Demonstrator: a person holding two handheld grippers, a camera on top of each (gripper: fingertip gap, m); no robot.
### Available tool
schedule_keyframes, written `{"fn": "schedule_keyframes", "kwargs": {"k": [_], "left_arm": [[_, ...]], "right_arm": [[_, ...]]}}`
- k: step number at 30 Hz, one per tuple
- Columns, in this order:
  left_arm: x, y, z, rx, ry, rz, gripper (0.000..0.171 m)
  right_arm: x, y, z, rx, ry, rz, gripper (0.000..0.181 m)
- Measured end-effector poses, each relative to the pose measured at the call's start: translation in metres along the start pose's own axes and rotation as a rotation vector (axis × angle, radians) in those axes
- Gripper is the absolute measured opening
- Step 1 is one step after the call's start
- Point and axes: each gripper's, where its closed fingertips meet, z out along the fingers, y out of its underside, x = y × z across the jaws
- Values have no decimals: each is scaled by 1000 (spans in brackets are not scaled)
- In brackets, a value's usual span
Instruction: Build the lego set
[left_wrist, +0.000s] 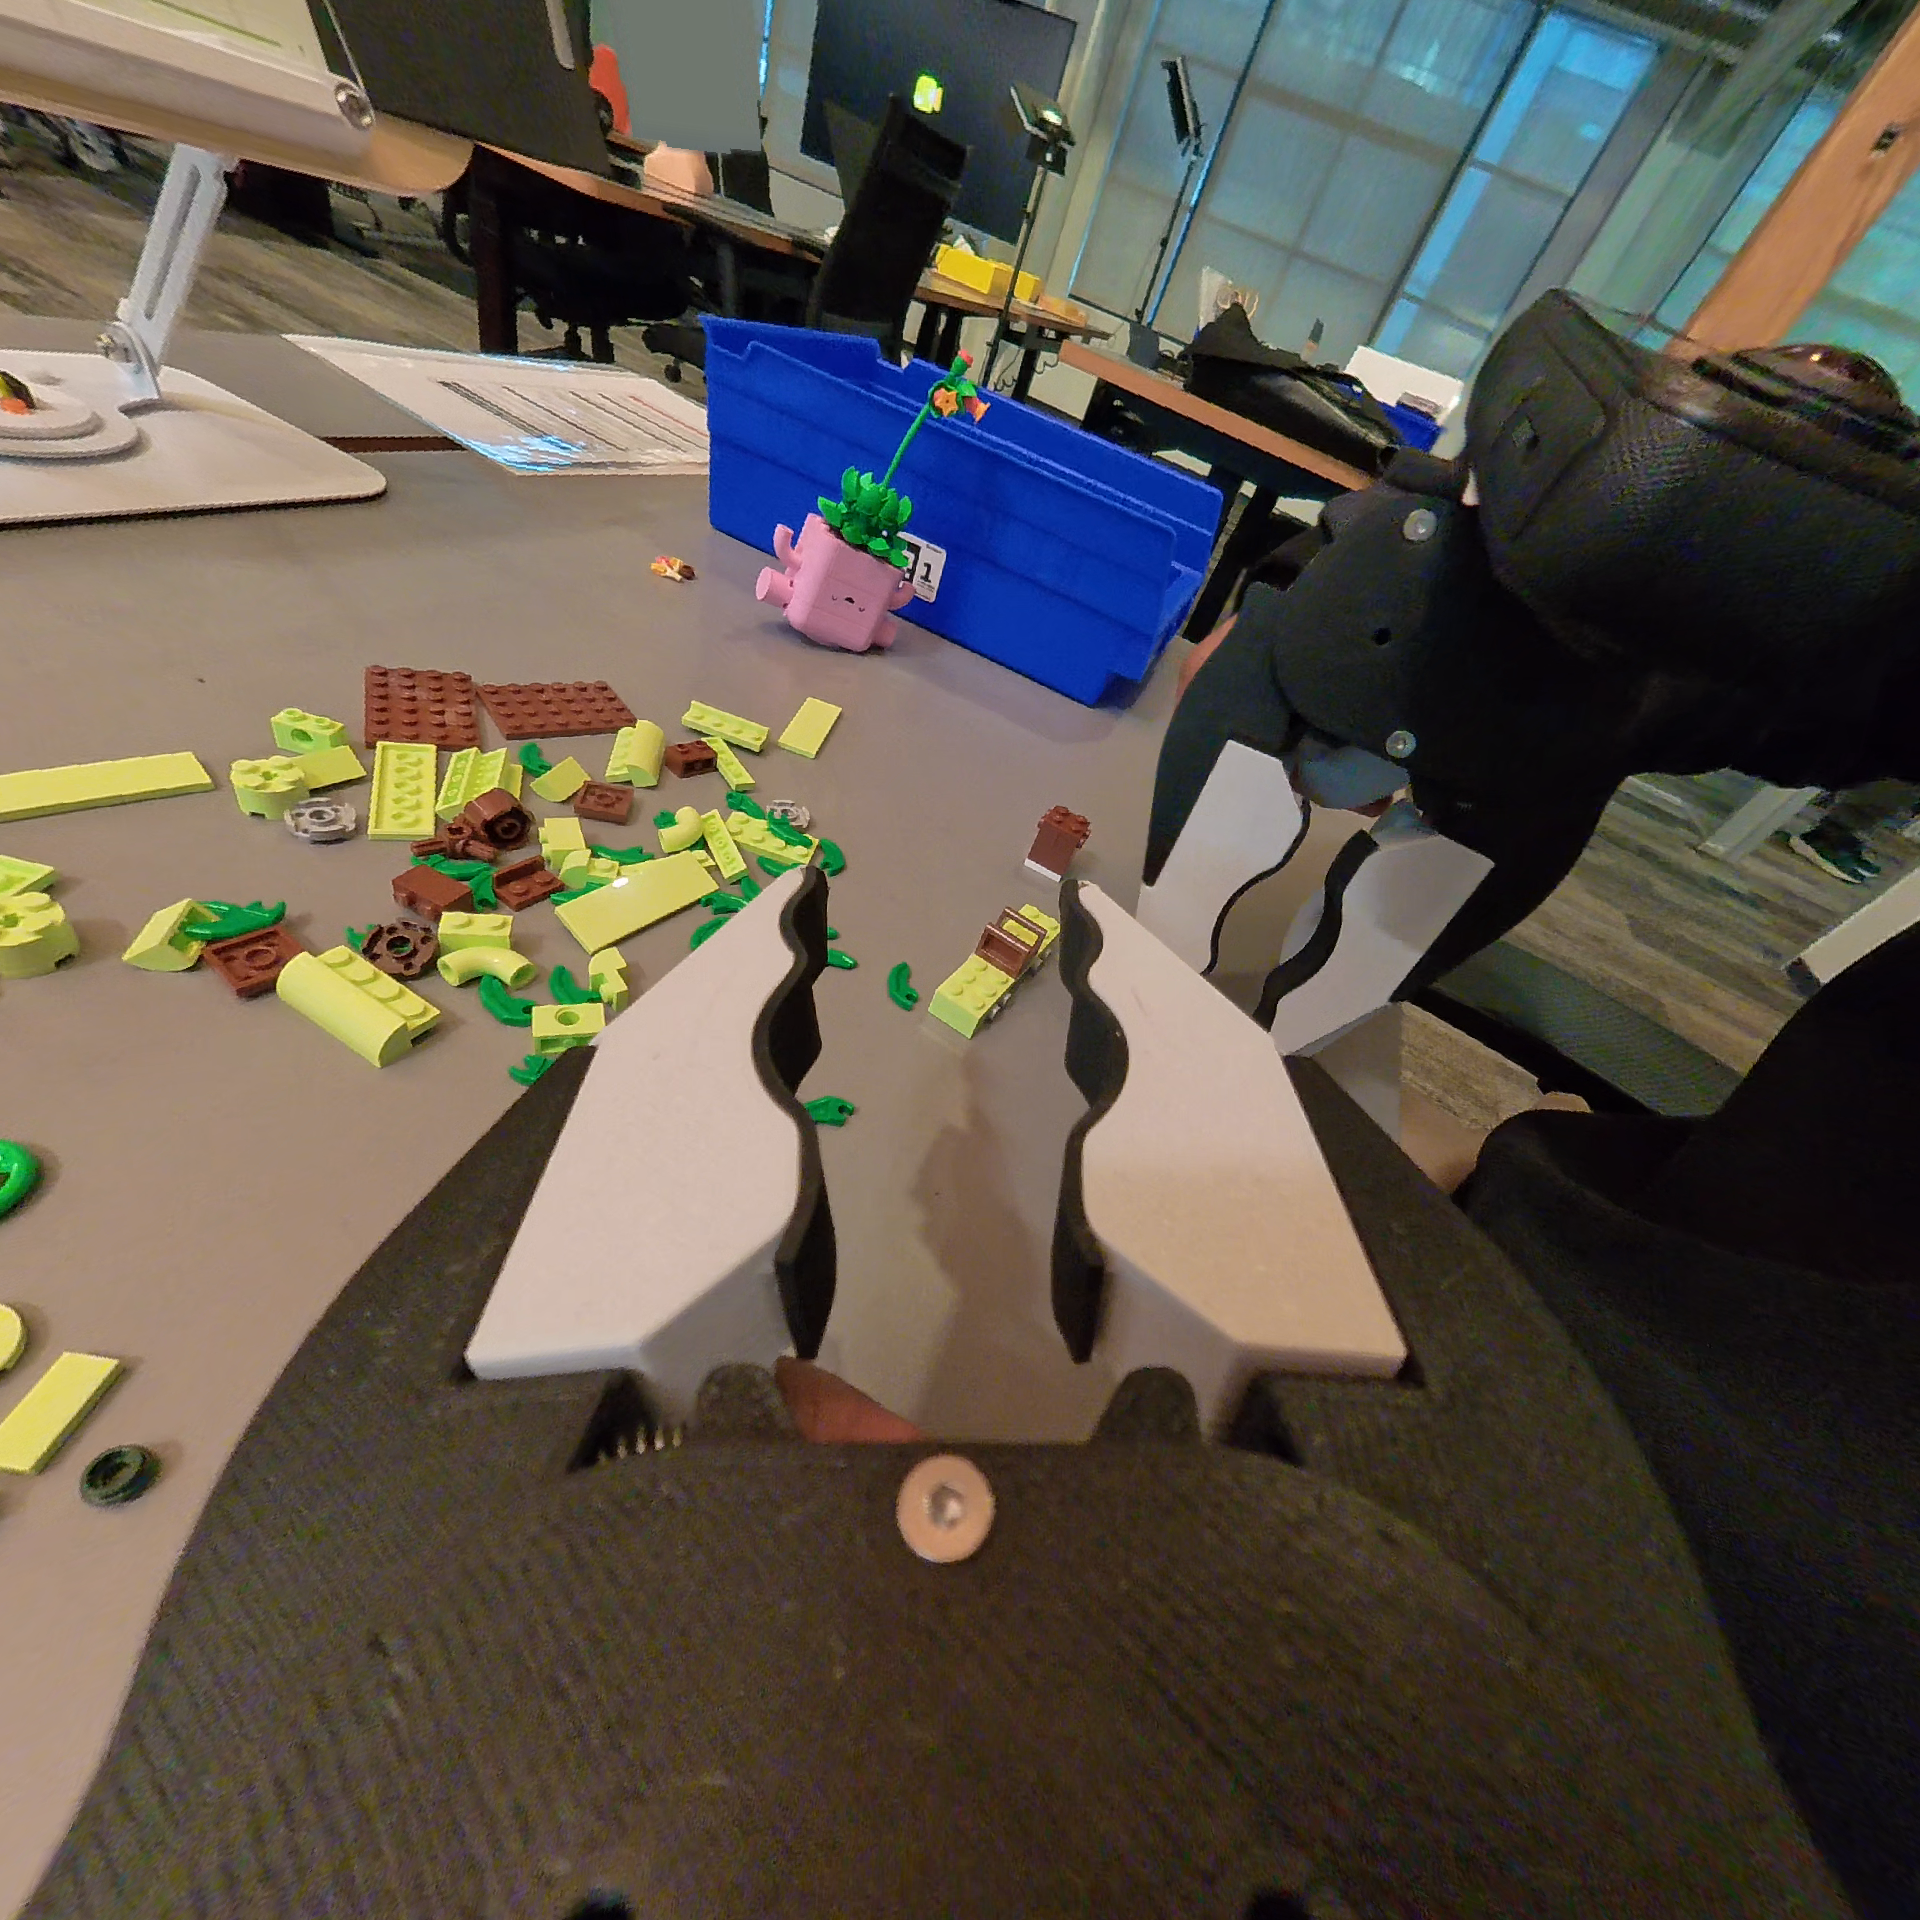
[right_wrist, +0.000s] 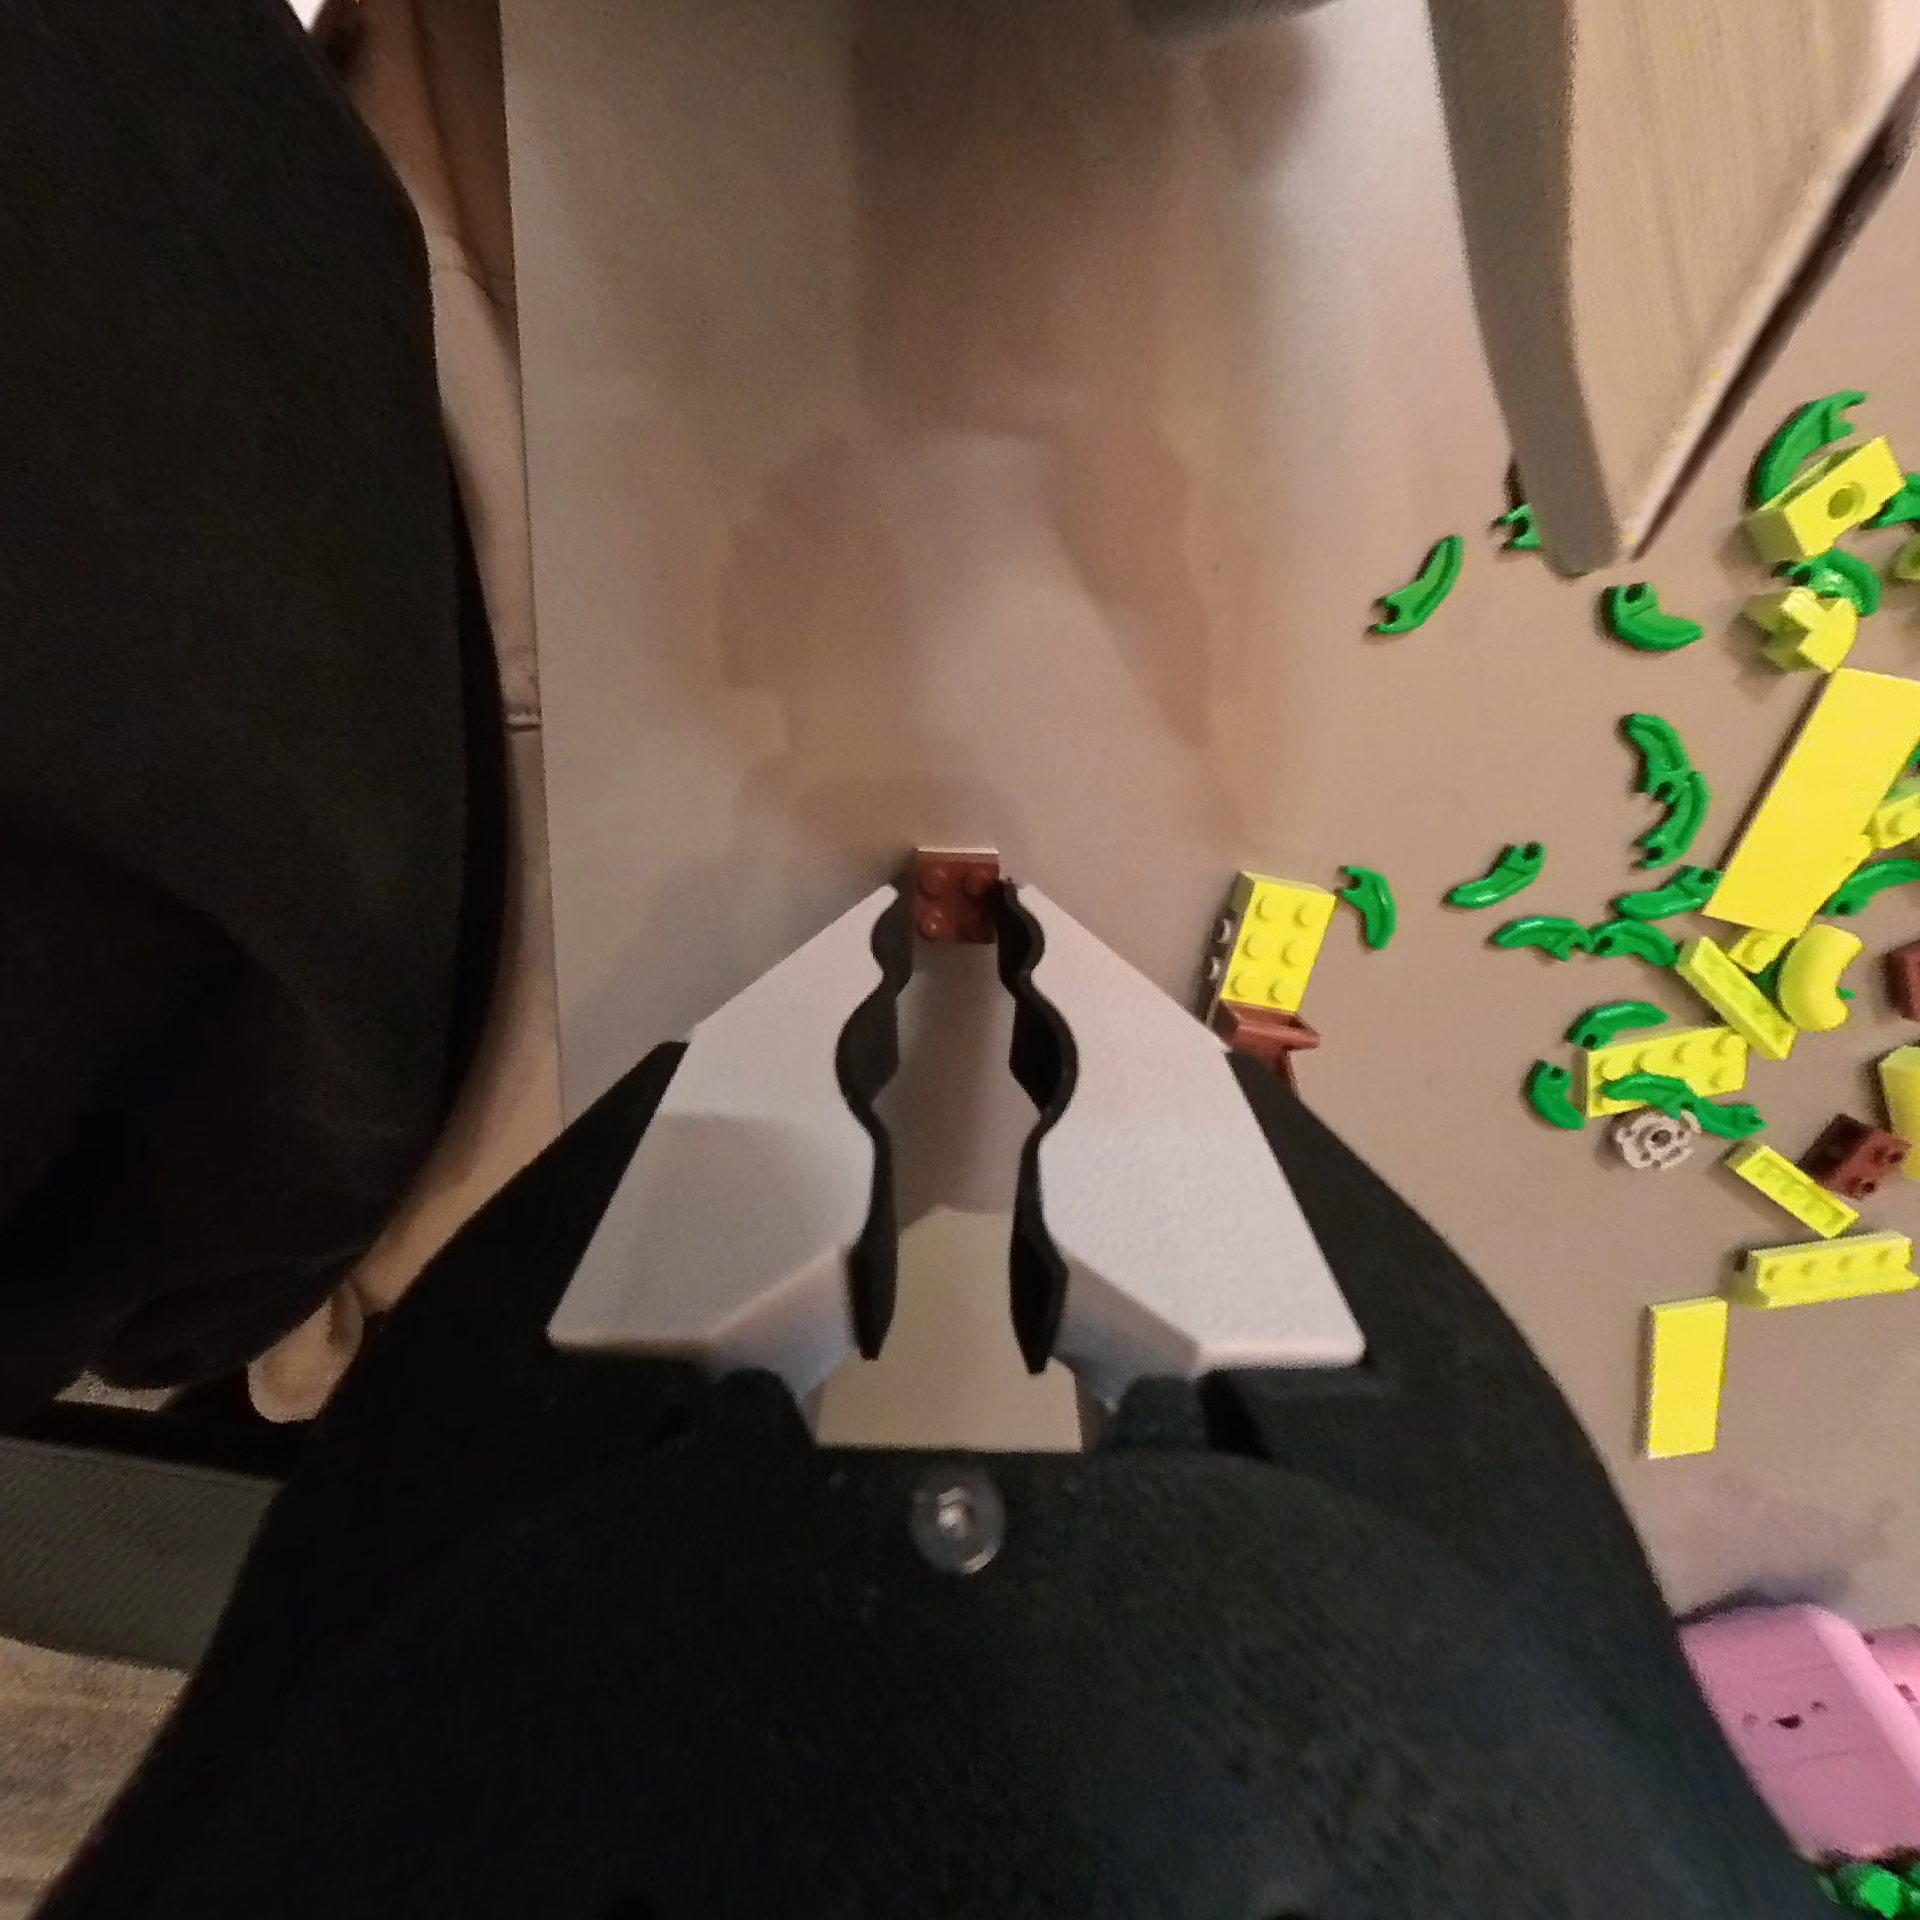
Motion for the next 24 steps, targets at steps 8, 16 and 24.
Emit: {"fn": "schedule_keyframes", "kwargs": {"k": [8,16,24], "left_arm": [[-1,0,0,2,0,-8,42],[-1,0,0,3,3,-17,42],[-2,0,-1,6,7,-22,42]], "right_arm": [[0,0,1,2,91,35,13],[0,0,2,45,19,109,14],[-2,1,4,-3,-77,64,14]]}}
